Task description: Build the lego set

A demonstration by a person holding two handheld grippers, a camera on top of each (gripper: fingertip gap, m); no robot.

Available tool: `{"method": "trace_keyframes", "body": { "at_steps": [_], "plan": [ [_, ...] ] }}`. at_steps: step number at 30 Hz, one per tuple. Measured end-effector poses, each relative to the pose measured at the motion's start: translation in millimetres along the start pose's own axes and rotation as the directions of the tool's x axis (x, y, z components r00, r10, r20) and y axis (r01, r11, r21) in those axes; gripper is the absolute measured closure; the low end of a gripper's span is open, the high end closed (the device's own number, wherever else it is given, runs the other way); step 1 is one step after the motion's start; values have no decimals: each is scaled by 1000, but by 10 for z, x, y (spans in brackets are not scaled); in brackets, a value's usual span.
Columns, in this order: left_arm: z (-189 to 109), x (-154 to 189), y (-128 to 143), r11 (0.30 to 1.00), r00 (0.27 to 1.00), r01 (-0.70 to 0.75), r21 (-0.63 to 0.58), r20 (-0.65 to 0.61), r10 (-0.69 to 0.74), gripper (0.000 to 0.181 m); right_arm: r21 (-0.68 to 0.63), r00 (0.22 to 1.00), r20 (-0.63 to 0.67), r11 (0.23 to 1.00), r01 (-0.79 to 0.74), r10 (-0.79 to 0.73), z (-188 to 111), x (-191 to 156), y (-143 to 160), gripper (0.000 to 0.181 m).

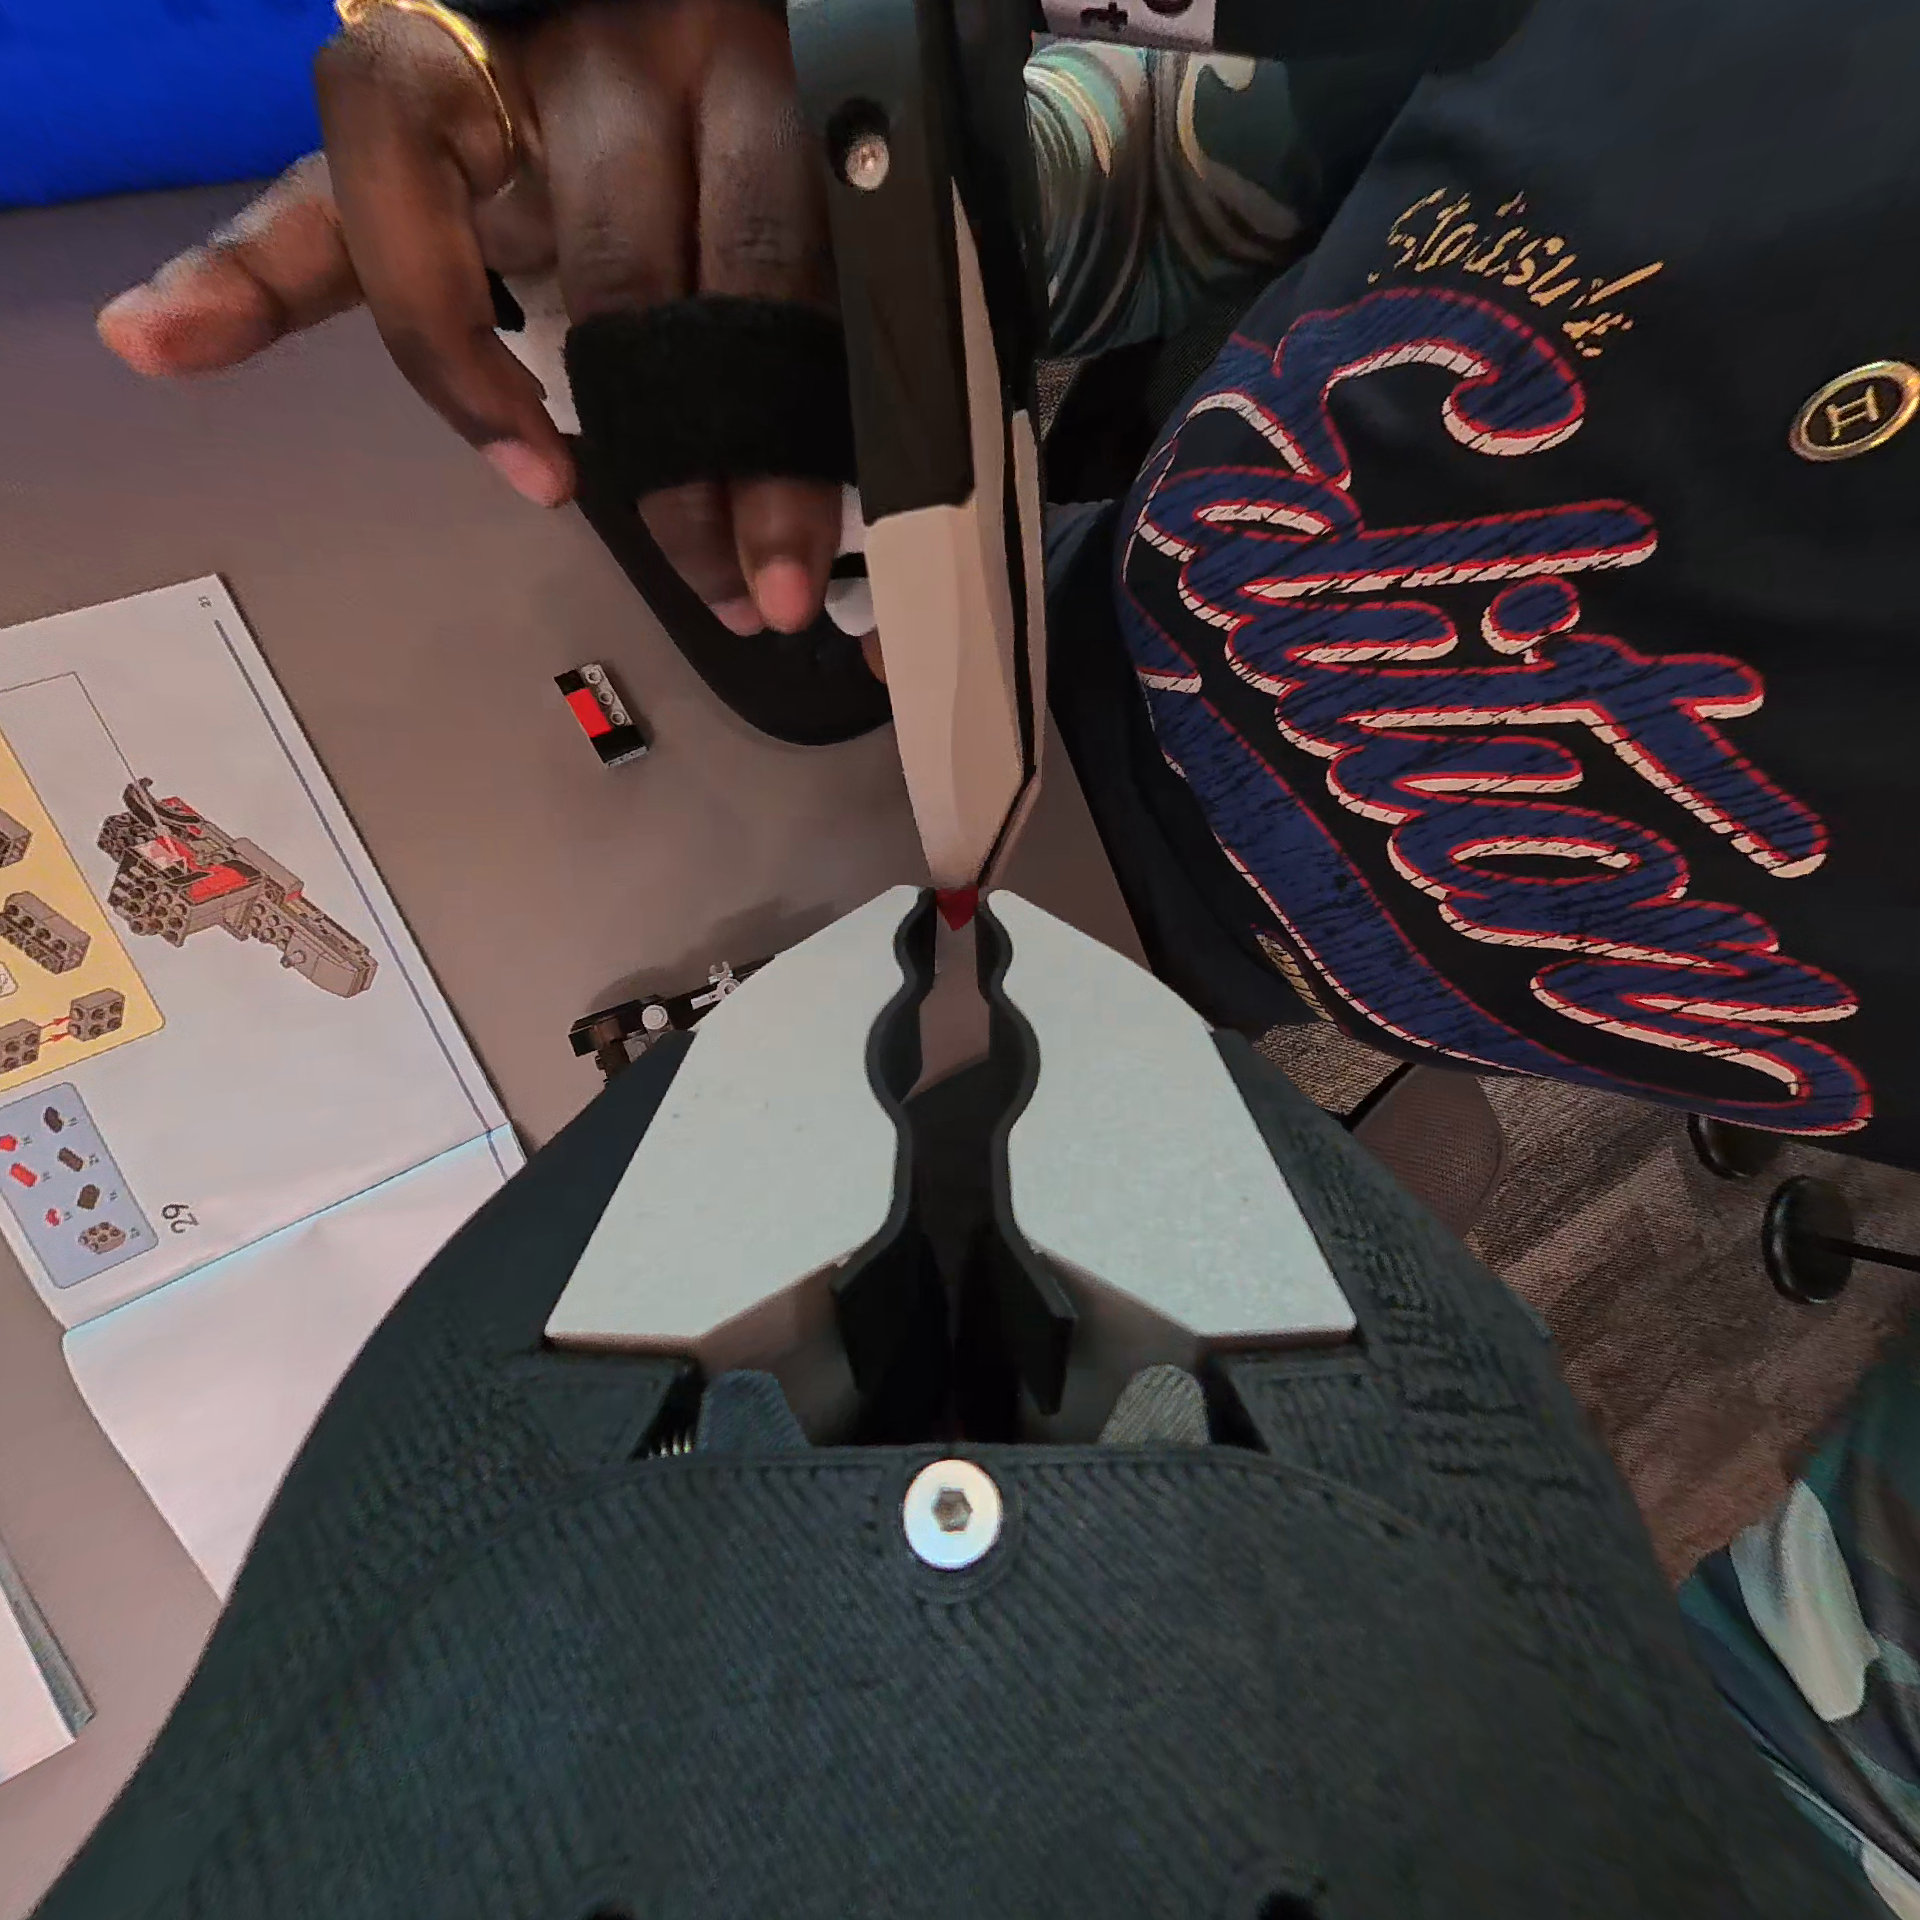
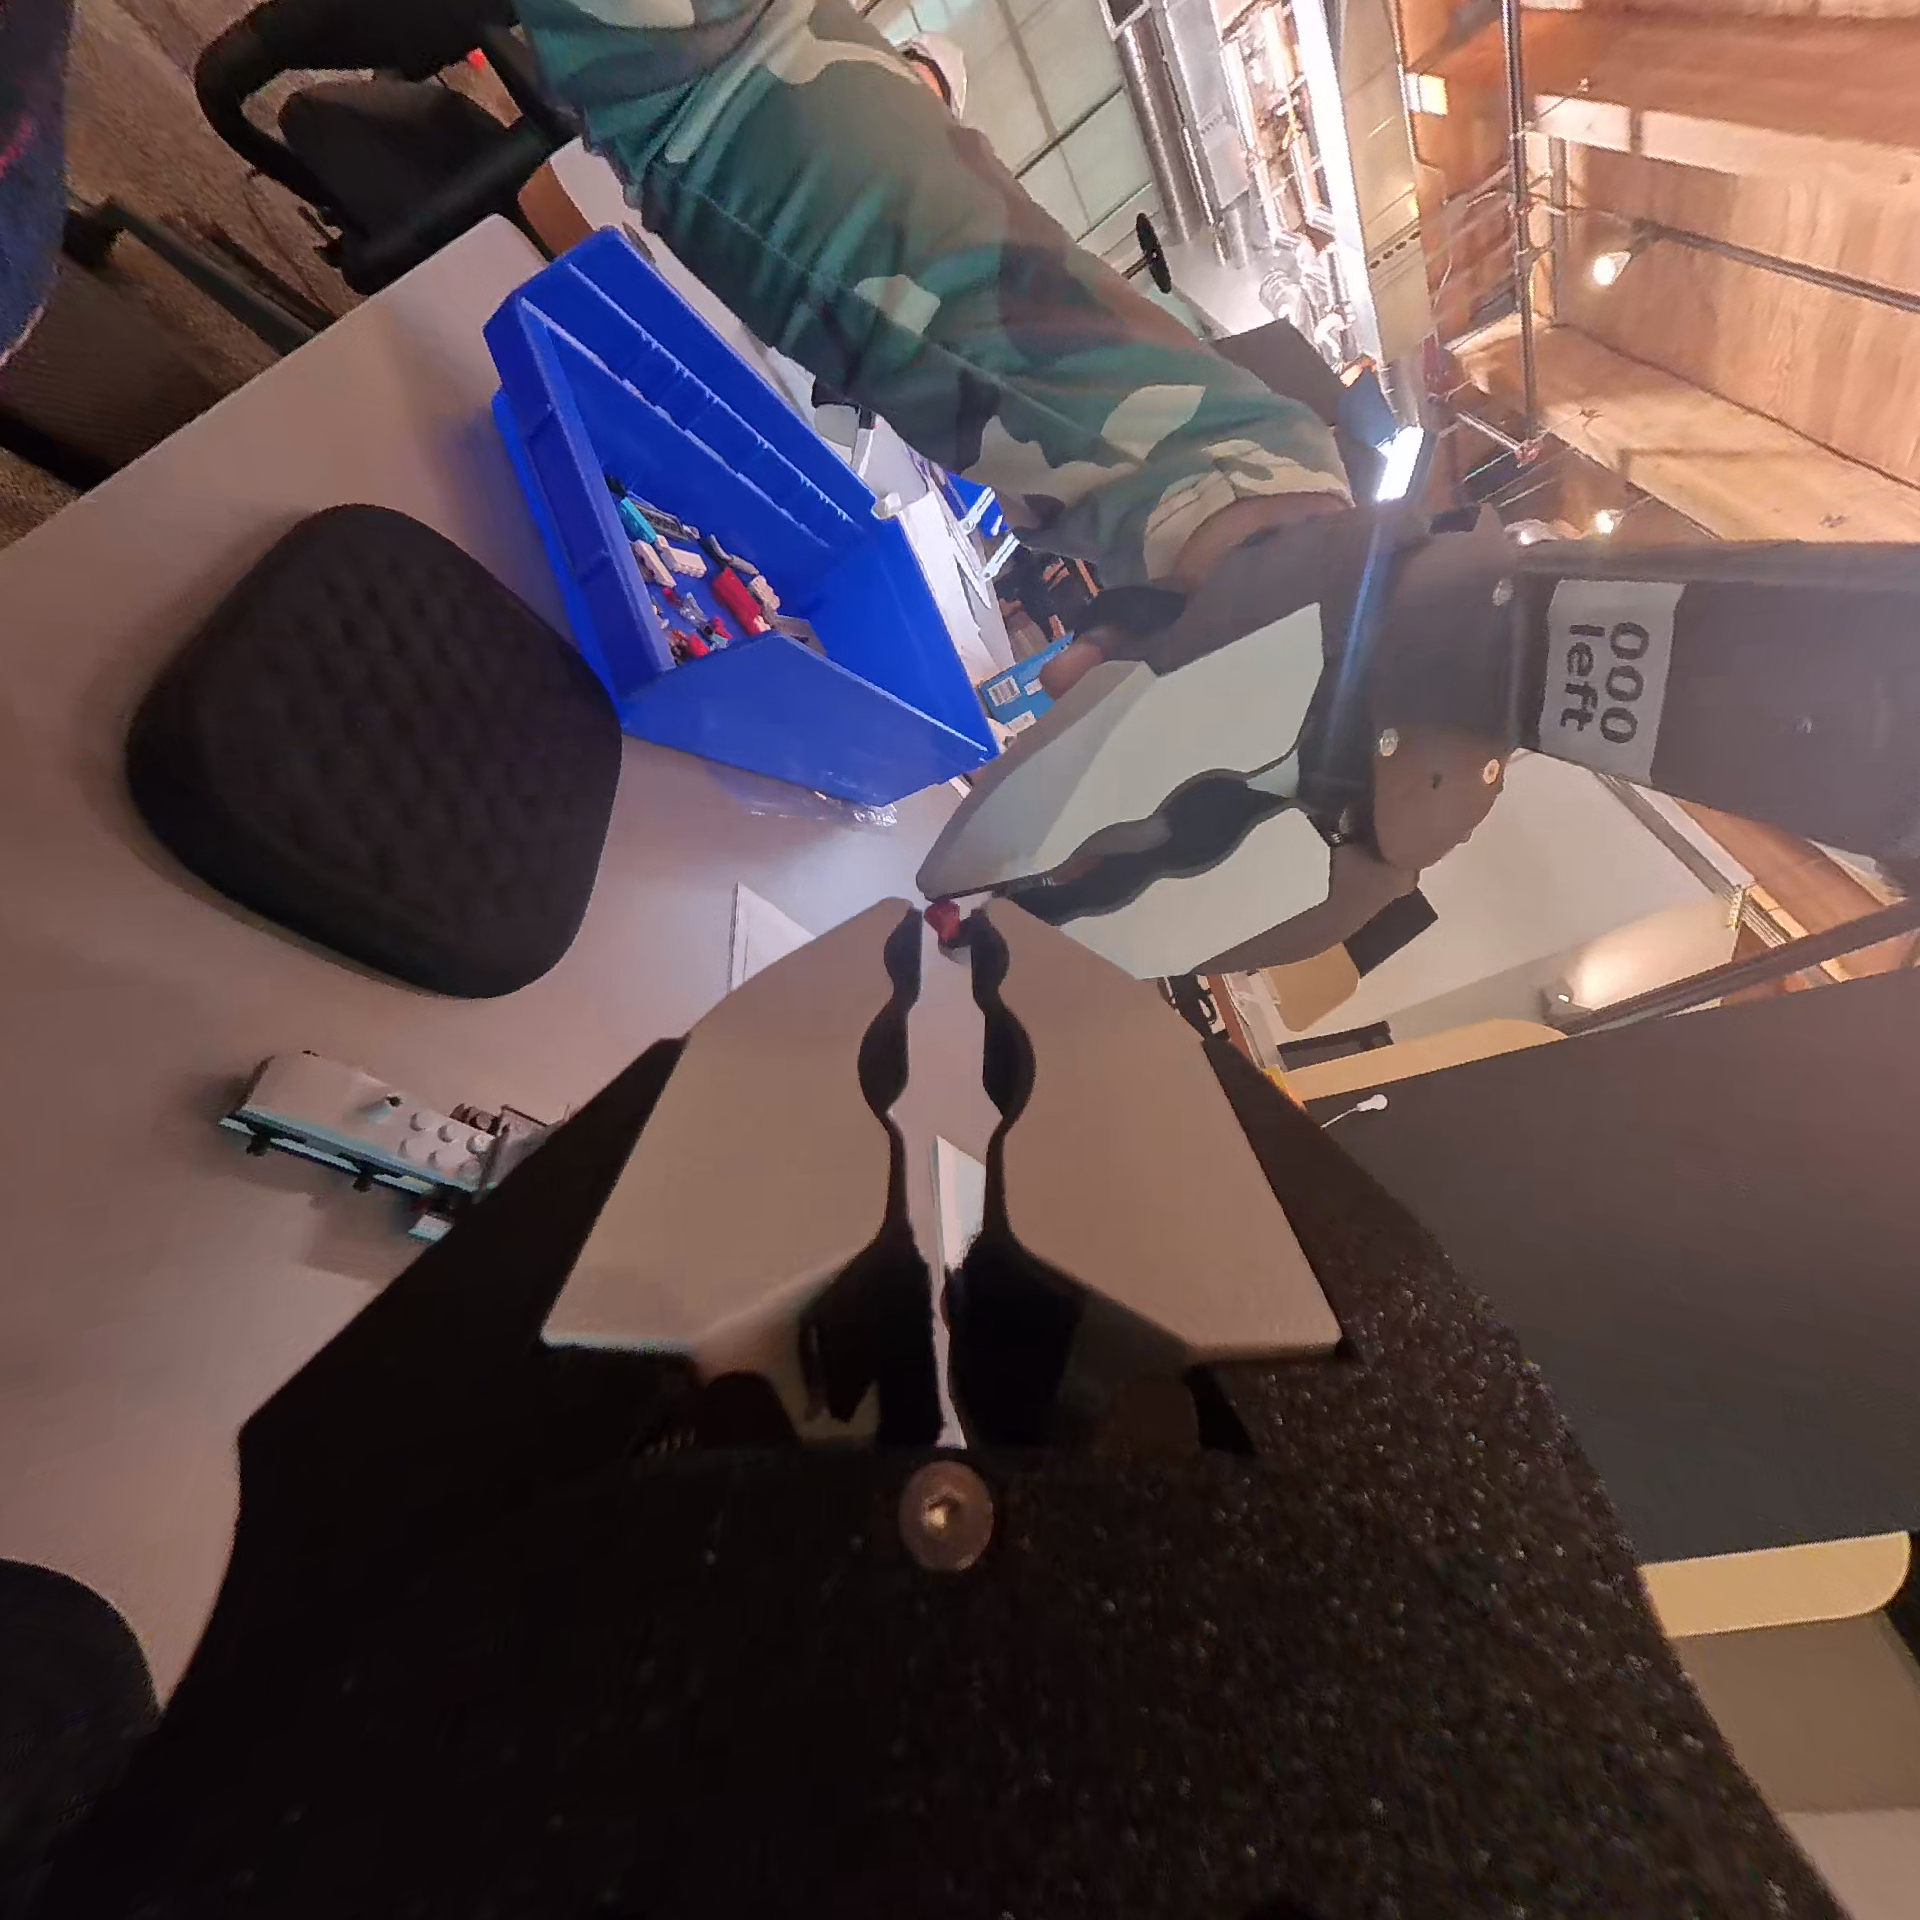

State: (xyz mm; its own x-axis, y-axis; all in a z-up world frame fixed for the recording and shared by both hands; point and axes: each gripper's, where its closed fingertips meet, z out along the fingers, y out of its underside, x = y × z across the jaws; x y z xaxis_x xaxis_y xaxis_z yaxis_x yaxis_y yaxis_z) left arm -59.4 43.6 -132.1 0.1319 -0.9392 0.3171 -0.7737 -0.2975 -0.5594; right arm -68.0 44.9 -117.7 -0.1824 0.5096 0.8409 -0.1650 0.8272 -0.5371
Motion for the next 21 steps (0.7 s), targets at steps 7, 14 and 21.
{"method": "trace_keyframes", "body": {
  "at_steps": [7,14,21],
  "plan": [
    [17,25,-18,1000,1000,15,-3,-25,-15,174,-8,998,5,998,65,-65,14,-2,-6,177],
    [-110,-90,-186,982,984,-80,170,172,50,171,122,976,-97,976,-182,194,-132,210,8,178],
    [-315,-199,-461,740,531,-597,310,844,75,168,378,781,-70,741,-555,621,-398,480,71,178]
  ]
}}
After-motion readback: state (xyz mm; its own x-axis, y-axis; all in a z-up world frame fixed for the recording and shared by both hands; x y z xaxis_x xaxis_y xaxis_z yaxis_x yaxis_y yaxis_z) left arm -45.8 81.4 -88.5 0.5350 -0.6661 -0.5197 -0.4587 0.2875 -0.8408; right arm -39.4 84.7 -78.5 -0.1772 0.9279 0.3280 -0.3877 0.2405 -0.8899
